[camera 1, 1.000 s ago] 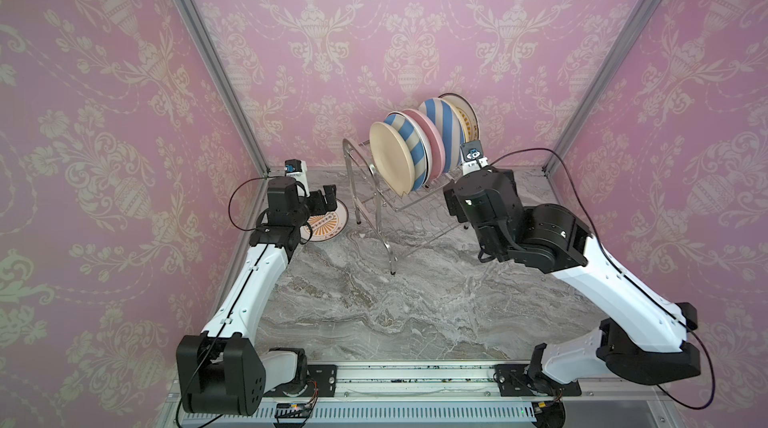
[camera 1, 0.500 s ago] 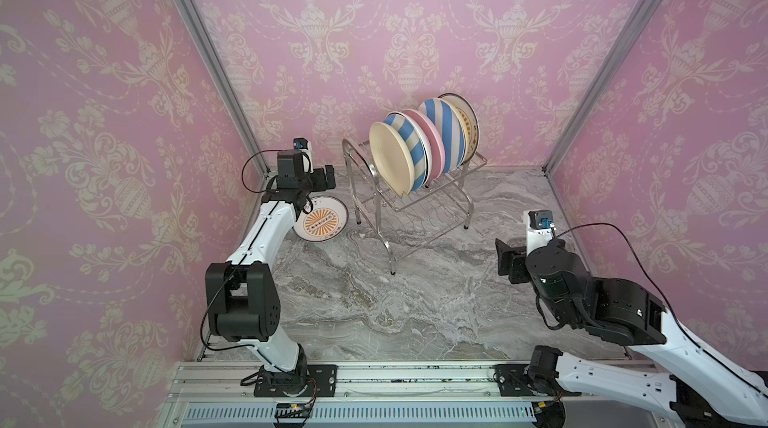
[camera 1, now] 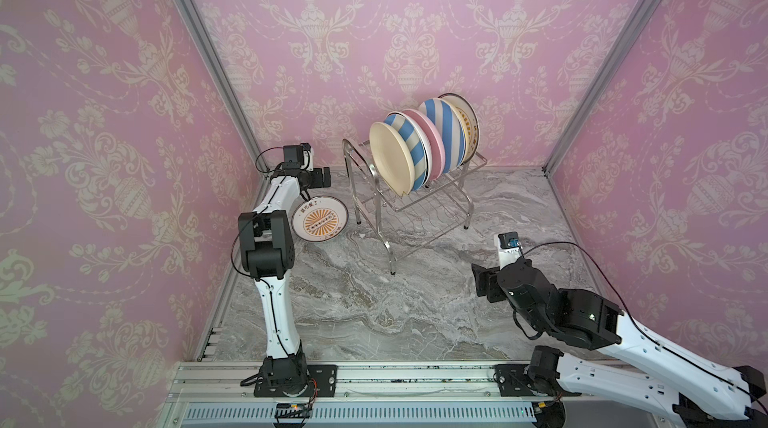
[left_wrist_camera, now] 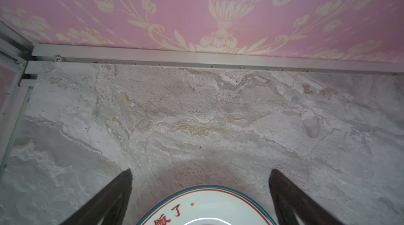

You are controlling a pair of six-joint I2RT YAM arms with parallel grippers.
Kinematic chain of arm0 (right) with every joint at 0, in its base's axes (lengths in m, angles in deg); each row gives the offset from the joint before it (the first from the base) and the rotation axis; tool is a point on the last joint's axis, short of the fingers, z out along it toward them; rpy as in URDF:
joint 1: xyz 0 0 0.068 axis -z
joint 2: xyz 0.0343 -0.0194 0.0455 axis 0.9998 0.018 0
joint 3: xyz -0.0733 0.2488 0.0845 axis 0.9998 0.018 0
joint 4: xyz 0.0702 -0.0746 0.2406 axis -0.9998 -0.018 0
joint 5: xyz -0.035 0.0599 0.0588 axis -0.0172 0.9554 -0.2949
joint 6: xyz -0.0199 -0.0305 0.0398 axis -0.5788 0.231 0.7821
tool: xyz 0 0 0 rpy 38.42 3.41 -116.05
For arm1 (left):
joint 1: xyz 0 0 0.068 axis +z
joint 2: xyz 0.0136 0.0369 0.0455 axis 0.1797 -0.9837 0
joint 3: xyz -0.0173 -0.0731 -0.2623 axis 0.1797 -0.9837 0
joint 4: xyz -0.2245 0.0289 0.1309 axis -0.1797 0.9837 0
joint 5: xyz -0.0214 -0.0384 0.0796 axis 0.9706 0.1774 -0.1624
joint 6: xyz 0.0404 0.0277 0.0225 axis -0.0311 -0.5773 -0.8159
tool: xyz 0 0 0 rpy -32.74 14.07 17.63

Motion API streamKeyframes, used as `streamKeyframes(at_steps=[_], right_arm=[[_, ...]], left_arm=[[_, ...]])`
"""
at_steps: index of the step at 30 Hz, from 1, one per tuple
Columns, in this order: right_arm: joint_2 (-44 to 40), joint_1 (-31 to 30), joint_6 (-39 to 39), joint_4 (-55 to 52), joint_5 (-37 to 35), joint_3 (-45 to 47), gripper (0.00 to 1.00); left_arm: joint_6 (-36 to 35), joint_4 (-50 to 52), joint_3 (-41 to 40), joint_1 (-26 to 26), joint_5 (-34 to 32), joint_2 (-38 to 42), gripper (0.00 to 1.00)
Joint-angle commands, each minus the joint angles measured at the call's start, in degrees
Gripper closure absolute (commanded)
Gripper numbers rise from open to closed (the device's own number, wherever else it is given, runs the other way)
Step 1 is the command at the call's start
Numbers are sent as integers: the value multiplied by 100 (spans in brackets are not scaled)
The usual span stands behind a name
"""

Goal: Load plates into a dish rack
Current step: Move the plate at the center of the table.

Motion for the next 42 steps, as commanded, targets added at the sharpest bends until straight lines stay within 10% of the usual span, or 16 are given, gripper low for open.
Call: streamKeyframes(at_steps=[1,11,42], right_arm=[[270,-47,95,802,564,253,13],[557,-42,35,1036,868,289,11],[148,-47,612,330,456,164,18]], left_arm=[[-561,990,921,-19,-52,-441,1],[-842,3025,4181,-8,334,-2366,1],[-1391,3560,3857,-317,-177,-2666,1]])
